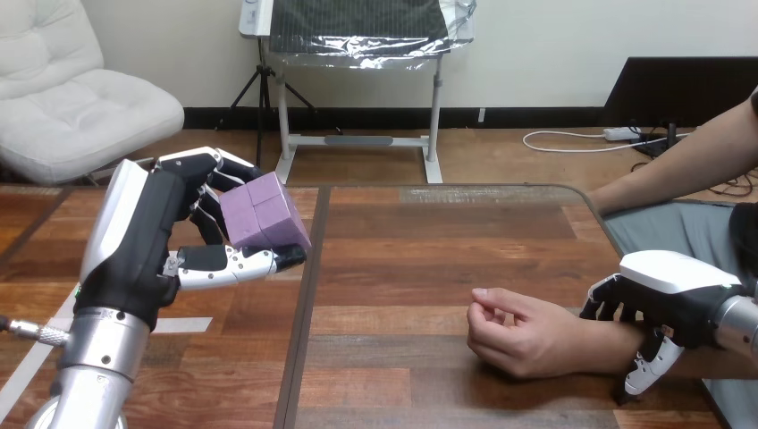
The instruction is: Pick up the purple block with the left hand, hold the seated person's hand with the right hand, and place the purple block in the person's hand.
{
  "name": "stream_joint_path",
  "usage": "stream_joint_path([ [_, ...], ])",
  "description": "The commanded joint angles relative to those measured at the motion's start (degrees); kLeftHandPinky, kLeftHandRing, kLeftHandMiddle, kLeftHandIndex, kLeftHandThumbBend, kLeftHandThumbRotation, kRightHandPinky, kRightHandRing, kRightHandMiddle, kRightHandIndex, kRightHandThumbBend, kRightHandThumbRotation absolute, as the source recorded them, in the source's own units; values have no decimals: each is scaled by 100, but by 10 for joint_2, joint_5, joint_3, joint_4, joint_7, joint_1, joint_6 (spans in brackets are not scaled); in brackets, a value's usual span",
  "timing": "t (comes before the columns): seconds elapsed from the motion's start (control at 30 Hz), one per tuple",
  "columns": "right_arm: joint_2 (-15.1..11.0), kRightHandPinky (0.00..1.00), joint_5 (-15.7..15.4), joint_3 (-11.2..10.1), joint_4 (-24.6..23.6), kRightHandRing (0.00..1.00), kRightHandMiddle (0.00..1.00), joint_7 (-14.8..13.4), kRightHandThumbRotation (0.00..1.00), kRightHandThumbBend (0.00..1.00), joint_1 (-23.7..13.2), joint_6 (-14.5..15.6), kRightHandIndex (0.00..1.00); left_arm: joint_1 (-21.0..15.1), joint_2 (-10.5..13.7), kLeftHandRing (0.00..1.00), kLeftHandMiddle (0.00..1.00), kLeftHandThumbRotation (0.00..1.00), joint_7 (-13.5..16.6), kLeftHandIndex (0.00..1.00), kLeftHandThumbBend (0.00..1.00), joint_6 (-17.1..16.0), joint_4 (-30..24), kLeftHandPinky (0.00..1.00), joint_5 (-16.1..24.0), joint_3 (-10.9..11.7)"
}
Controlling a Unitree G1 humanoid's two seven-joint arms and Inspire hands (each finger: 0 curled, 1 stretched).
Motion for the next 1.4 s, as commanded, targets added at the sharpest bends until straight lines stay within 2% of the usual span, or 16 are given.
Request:
stream_joint_path([
  [0.0, 27, 43, -6, 24, 47, 53, 60, 5, 7, 86, 15, 14, 62, -28, -2, 35, 39, 0, 2, 43, 58, 2, -31, 28, 0, 14],
  [0.1, 28, 36, -5, 27, 49, 46, 55, 3, 5, 87, 14, 13, 59, -28, -2, 35, 39, 0, 2, 43, 59, 2, -30, 28, 0, 14],
  [0.37, 31, 33, -1, 30, 47, 41, 51, 11, 6, 88, 13, 25, 56, -29, -2, 35, 40, 0, 0, 43, 59, 2, -31, 28, -1, 15],
  [0.8, 34, 21, 10, 28, 50, 28, 39, 8, 3, 90, 16, 13, 51, -32, -4, 35, 40, 0, -2, 43, 58, -4, -23, 28, -14, 17],
  [1.07, 35, 21, 13, 27, 49, 29, 39, 8, 2, 90, 17, 9, 49, -34, -3, 34, 39, 0, 1, 43, 58, -3, -18, 27, -8, 16],
  [1.37, 33, 26, 36, 17, 35, 34, 44, 20, 1, 90, 20, 9, 50, -40, -3, 34, 39, 0, 2, 43, 59, -12, 0, 27, -8, 14],
])
